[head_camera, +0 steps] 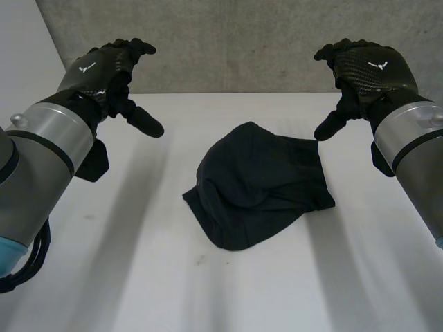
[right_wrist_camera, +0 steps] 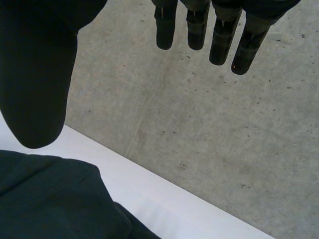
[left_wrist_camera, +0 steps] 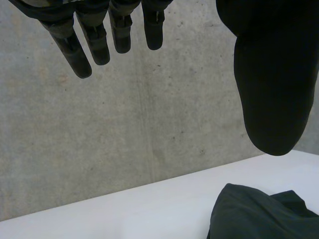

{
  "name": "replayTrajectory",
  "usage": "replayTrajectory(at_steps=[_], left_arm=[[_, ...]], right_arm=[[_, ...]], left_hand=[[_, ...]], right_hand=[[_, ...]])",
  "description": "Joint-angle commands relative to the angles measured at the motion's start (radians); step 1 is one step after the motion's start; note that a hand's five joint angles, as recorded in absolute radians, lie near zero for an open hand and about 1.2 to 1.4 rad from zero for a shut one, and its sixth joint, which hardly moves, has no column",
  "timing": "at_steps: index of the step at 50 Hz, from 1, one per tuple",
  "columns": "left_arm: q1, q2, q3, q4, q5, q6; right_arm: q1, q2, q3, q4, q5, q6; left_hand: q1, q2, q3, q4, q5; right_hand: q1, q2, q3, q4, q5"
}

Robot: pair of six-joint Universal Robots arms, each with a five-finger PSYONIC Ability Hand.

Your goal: Fold the shorts.

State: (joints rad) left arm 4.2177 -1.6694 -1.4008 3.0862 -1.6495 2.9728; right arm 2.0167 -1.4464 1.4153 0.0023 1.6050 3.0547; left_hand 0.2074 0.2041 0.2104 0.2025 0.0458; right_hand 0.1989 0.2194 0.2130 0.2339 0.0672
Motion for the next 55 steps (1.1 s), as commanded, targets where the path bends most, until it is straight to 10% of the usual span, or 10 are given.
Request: replayTrajectory(at_steps=[1, 22, 29, 34, 47, 55], left_arm=[[-0.001, -0.027, -0.001, -0.001, -0.006, -0.002], [-0.182, -0.446, 0.065, 0.026, -0.006, -0.017], [-0.165, -0.566, 0.157, 0.065, -0.104, -0.003], [-0.090, -0.563, 0.164, 0.074, -0.242, 0.017], [0.123, -0.325, 0.181, 0.158, -0.243, 0.047], [-0.043, -0.279, 0.218, 0.301, -0.176, 0.239]], right_arm=[[-0.004, 0.008, -0.003, -0.001, -0.013, -0.002], [-0.033, 0.236, -0.007, 0.004, -0.062, -0.251], [-0.055, 0.256, 0.013, 0.001, -0.062, -0.249], [-0.047, 0.274, 0.014, -0.013, -0.060, -0.252], [-0.044, 0.274, 0.010, -0.021, -0.062, -0.257], [-0.044, 0.276, 0.007, -0.022, -0.060, -0.258]], left_hand=[[-0.033, -0.030, -0.036, -0.028, -0.046], [0.032, 0.036, 0.029, 0.037, 0.019], [0.598, 0.601, 0.595, 0.603, 0.585], [1.188, 1.191, 1.185, 1.193, 1.175], [1.189, 1.192, 1.186, 1.194, 1.176], [1.189, 1.192, 1.186, 1.194, 1.176]], right_hand=[[-0.024, -0.045, -0.038, -0.059, -0.067], [-0.024, -0.045, -0.038, -0.059, -0.067], [-0.024, -0.045, -0.038, -0.059, -0.067], [-0.024, -0.045, -0.038, -0.059, -0.067], [-0.024, -0.045, -0.038, -0.059, -0.067], [-0.024, -0.045, -0.038, -0.059, -0.067]])
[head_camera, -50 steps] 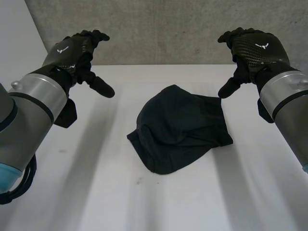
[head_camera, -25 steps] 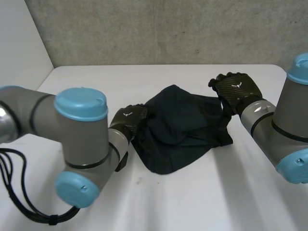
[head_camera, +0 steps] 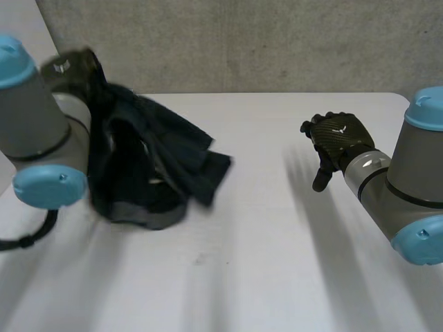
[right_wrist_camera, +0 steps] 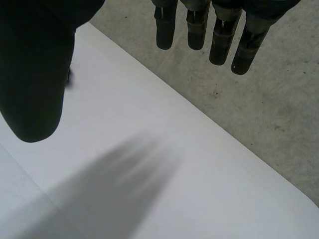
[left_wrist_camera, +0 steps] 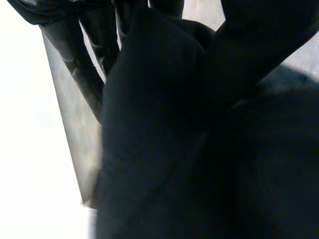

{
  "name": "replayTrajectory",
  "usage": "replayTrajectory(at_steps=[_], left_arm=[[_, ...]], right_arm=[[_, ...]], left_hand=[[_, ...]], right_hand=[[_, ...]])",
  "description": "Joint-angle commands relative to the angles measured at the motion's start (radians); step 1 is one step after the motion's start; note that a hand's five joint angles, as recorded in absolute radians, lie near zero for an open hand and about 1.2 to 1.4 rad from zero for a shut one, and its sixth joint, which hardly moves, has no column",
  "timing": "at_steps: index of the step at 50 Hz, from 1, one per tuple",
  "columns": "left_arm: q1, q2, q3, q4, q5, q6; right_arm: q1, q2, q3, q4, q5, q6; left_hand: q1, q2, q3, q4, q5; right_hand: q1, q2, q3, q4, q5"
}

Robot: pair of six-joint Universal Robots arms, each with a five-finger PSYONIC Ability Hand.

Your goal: Fold the shorts.

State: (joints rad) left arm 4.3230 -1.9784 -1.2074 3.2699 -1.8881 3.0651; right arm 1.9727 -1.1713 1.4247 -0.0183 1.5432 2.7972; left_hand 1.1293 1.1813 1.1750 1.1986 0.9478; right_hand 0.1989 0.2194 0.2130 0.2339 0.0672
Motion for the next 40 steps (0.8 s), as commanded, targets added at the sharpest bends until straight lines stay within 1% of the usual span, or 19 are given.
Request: replayTrajectory(at_steps=[1, 2, 3, 5, 6, 7, 10, 11, 14, 15, 18, 20, 25, 28, 30, 34, 37, 40], left_arm=[[-0.173, 0.026, 0.025, 0.132, 0.078, 0.161], [-0.201, 0.021, 0.025, 0.142, 0.092, 0.172], [-0.251, 0.003, 0.023, 0.155, 0.124, 0.188], [-0.305, -0.045, 0.025, 0.162, 0.159, 0.205], [-0.330, -0.075, 0.028, 0.162, 0.176, 0.210], [-0.379, -0.132, 0.032, 0.163, 0.199, 0.219], [-0.439, -0.207, 0.051, 0.162, 0.222, 0.225], [-0.475, -0.252, 0.061, 0.159, 0.227, 0.227], [-0.519, -0.306, 0.068, 0.157, 0.231, 0.231], [-0.541, -0.322, 0.065, 0.155, 0.231, 0.241], [-0.563, -0.315, 0.054, 0.157, 0.224, 0.271], [-0.563, -0.303, 0.048, 0.155, 0.222, 0.285], [-0.551, -0.232, 0.009, 0.155, 0.221, 0.323], [-0.507, -0.174, -0.038, 0.149, 0.221, 0.333], [-0.470, -0.105, -0.082, 0.134, 0.222, 0.324], [-0.445, -0.001, -0.156, 0.097, 0.222, 0.314], [-0.436, 0.048, -0.185, 0.076, 0.219, 0.299], [-0.401, 0.113, -0.225, 0.039, 0.213, 0.268]], right_arm=[[0.000, 0.001, -0.004, -0.002, 0.002, -0.001], [0.000, 0.001, -0.004, -0.002, 0.002, -0.001], [-0.002, 0.001, -0.006, 0.000, 0.002, -0.001], [-0.008, -0.001, -0.007, -0.002, 0.002, 0.001], [-0.012, -0.004, -0.007, -0.002, 0.002, 0.004], [-0.012, -0.005, -0.007, 0.000, 0.002, 0.005], [-0.012, -0.007, -0.007, 0.000, 0.003, 0.007], [-0.012, -0.008, -0.007, 0.000, 0.003, 0.007], [-0.017, -0.008, -0.009, 0.000, 0.003, 0.007], [-0.017, -0.008, -0.009, -0.002, 0.003, 0.007], [-0.035, -0.010, -0.007, 0.000, 0.003, 0.008], [-0.046, -0.010, -0.009, 0.000, 0.002, 0.008], [-0.054, -0.010, -0.018, 0.000, 0.002, 0.008], [-0.057, -0.010, -0.020, 0.000, 0.002, 0.008], [-0.057, -0.011, -0.023, 0.000, 0.002, 0.008], [-0.057, -0.013, -0.030, 0.003, -0.003, 0.008], [-0.052, -0.013, -0.032, 0.011, -0.014, 0.002], [-0.054, -0.014, -0.032, 0.011, -0.020, -0.010]], left_hand=[[0.267, 0.215, 0.221, 0.198, 0.274], [0.267, 0.215, 0.221, 0.198, 0.274], [0.267, 0.215, 0.221, 0.198, 0.274], [0.267, 0.215, 0.221, 0.198, 0.274], [0.267, 0.215, 0.221, 0.198, 0.274], [0.267, 0.215, 0.221, 0.198, 0.274], [0.267, 0.215, 0.221, 0.198, 0.274], [0.192, 0.140, 0.146, 0.122, 0.199], [-0.154, -0.206, -0.200, -0.224, -0.147], [-0.359, -0.411, -0.405, -0.428, -0.352], [-0.642, -0.694, -0.687, -0.711, -0.635], [-0.692, -0.744, -0.738, -0.762, -0.686], [-0.710, -0.762, -0.756, -0.780, -0.703], [-0.716, -0.768, -0.762, -0.785, -0.709], [-0.716, -0.768, -0.762, -0.785, -0.709], [-0.737, -0.789, -0.782, -0.806, -0.730], [-0.740, -0.792, -0.785, -0.809, -0.733], [-0.748, -0.800, -0.794, -0.818, -0.742]], right_hand=[[-0.024, -0.045, -0.038, -0.059, -0.067], [-0.024, -0.045, -0.038, -0.059, -0.067], [-0.024, -0.045, -0.038, -0.059, -0.067], [-0.024, -0.045, -0.038, -0.059, -0.067], [-0.024, -0.045, -0.038, -0.059, -0.067], [-0.024, -0.045, -0.038, -0.059, -0.067], [-0.024, -0.045, -0.038, -0.059, -0.067], [-0.024, -0.045, -0.038, -0.059, -0.067], [-0.024, -0.045, -0.038, -0.059, -0.067], [-0.024, -0.045, -0.038, -0.059, -0.067], [-0.024, -0.045, -0.038, -0.059, -0.067], [-0.024, -0.045, -0.038, -0.059, -0.067], [-0.024, -0.045, -0.038, -0.059, -0.067], [-0.024, -0.045, -0.038, -0.059, -0.067], [-0.024, -0.045, -0.038, -0.059, -0.067], [-0.024, -0.045, -0.038, -0.059, -0.067], [-0.024, -0.045, -0.038, -0.059, -0.067], [-0.024, -0.045, -0.038, -0.059, -0.067]])
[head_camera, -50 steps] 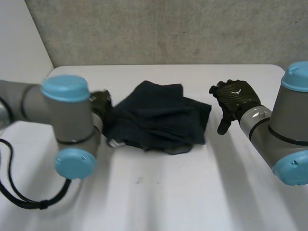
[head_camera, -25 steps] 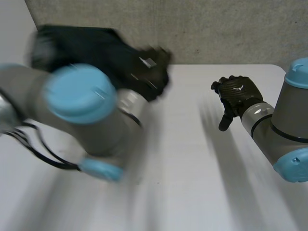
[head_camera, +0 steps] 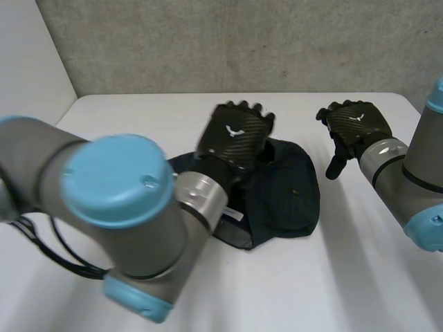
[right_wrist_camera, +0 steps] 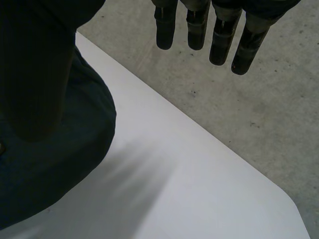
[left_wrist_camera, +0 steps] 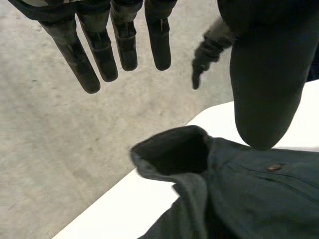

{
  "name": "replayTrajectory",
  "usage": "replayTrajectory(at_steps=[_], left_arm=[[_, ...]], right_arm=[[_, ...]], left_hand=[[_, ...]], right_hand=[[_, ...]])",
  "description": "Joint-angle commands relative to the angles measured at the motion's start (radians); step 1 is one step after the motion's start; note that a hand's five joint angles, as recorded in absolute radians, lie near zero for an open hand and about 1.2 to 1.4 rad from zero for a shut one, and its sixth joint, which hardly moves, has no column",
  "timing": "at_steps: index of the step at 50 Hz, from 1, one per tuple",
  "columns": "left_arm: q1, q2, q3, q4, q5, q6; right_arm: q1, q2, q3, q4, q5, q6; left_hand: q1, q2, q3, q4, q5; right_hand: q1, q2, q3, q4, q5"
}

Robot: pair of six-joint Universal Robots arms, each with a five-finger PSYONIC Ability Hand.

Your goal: Fold the shorts.

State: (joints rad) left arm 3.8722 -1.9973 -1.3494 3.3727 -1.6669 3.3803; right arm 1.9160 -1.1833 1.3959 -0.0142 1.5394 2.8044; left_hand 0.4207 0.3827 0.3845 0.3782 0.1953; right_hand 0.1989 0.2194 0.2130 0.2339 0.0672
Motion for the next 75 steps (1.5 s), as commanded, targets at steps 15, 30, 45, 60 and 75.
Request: replayTrajectory(at_steps=[15, 30, 45, 60, 75], left_arm=[[0.323, 0.085, -0.158, -0.118, -0.031, -0.121], [0.357, -0.063, -0.139, -0.104, -0.021, -0.118], [0.329, -0.072, -0.139, -0.104, -0.019, -0.116], [0.290, -0.080, -0.126, -0.073, 0.001, -0.118], [0.283, -0.121, -0.122, -0.072, 0.217, -0.128]], right_arm=[[0.218, -0.046, 0.156, -0.075, -0.177, -0.358], [0.255, 0.312, -0.121, -0.185, 0.099, -0.448], [0.103, 0.039, -0.008, -0.270, 0.120, -0.332], [0.133, -0.186, -0.219, -0.078, 0.004, -0.120], [0.179, -0.185, -0.247, -0.010, 0.011, -0.109]], left_hand=[[-0.025, 0.013, 0.011, 0.017, 0.026], [-0.022, 0.016, 0.014, 0.020, 0.029], [-0.022, 0.016, 0.014, 0.020, 0.029], [-0.060, -0.022, -0.024, -0.018, -0.010], [-0.075, -0.037, -0.039, -0.033, -0.024]], right_hand=[[-0.024, -0.045, -0.038, -0.059, -0.067], [0.311, 0.290, 0.297, 0.276, 0.268], [1.197, 1.177, 1.183, 1.162, 1.155], [1.197, 1.177, 1.183, 1.162, 1.155], [1.197, 1.177, 1.183, 1.162, 1.155]])
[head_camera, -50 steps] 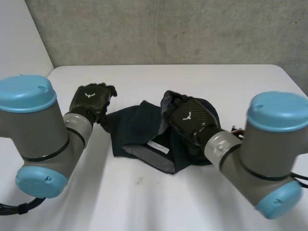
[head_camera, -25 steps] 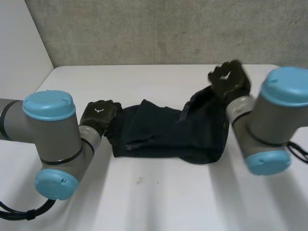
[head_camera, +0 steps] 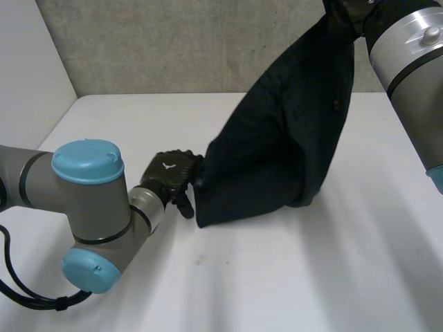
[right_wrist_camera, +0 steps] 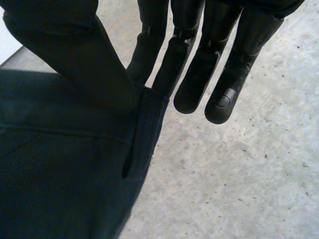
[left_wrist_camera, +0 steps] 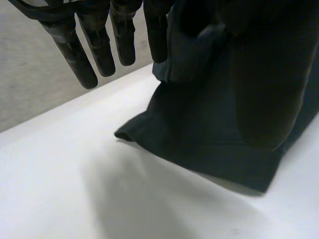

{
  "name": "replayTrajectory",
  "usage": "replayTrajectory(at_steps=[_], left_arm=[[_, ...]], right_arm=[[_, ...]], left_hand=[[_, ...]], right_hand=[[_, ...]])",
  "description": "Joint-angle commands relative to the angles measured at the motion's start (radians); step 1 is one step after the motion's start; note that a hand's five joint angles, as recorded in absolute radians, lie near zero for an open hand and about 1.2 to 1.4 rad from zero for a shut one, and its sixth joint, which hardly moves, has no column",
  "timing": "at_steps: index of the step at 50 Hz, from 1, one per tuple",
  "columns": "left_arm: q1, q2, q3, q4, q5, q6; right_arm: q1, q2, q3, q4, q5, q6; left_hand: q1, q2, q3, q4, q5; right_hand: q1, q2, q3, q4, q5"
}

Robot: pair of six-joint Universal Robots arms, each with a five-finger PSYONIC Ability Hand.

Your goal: Fold the shorts.

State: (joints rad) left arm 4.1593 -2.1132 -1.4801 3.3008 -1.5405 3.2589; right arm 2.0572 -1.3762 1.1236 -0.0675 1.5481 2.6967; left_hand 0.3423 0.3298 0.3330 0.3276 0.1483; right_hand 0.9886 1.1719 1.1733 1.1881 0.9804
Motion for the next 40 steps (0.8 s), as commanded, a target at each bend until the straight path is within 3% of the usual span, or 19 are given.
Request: replayTrajectory(at_steps=[1, 9, 16, 31, 32, 35, 40], left_arm=[[-0.002, -0.005, 0.014, 0.000, 0.089, -0.007], [-0.016, -0.036, 0.110, 0.002, 0.091, -0.097], [-0.080, -0.080, 0.169, -0.006, 0.114, -0.188], [-0.104, -0.067, 0.164, -0.066, 0.126, -0.188], [-0.102, -0.064, 0.164, -0.069, 0.125, -0.186], [-0.090, -0.038, 0.153, -0.081, 0.106, -0.180], [-0.035, 0.022, 0.121, -0.084, 0.048, -0.171]], right_arm=[[0.053, 0.008, 0.036, 0.044, 0.003, -0.002], [0.077, -0.010, 0.087, 0.046, 0.004, -0.003], [0.097, -0.056, 0.097, 0.048, 0.006, -0.006], [0.083, -0.058, 0.123, 0.071, 0.013, -0.018], [0.081, -0.053, 0.136, 0.089, 0.013, -0.024], [0.080, -0.049, 0.168, 0.135, 0.010, -0.037], [0.080, 0.003, 0.215, 0.233, -0.002, -0.081]], left_hand=[[0.006, 0.019, 0.016, 0.021, 0.026], [0.012, 0.025, 0.021, 0.027, 0.032], [0.006, 0.019, 0.016, 0.021, 0.026], [0.085, 0.098, 0.095, 0.100, 0.105], [0.100, 0.113, 0.109, 0.115, 0.120], [0.124, 0.136, 0.133, 0.138, 0.143], [0.121, 0.133, 0.130, 0.136, 0.140]], right_hand=[[0.408, 0.224, 0.223, 0.208, 0.241], [0.408, 0.224, 0.223, 0.208, 0.241], [0.408, 0.224, 0.223, 0.208, 0.241], [0.408, 0.224, 0.223, 0.208, 0.241], [0.022, -0.161, -0.163, -0.177, -0.144], [-0.453, -0.636, -0.638, -0.653, -0.619], [-0.557, -0.740, -0.742, -0.757, -0.724]])
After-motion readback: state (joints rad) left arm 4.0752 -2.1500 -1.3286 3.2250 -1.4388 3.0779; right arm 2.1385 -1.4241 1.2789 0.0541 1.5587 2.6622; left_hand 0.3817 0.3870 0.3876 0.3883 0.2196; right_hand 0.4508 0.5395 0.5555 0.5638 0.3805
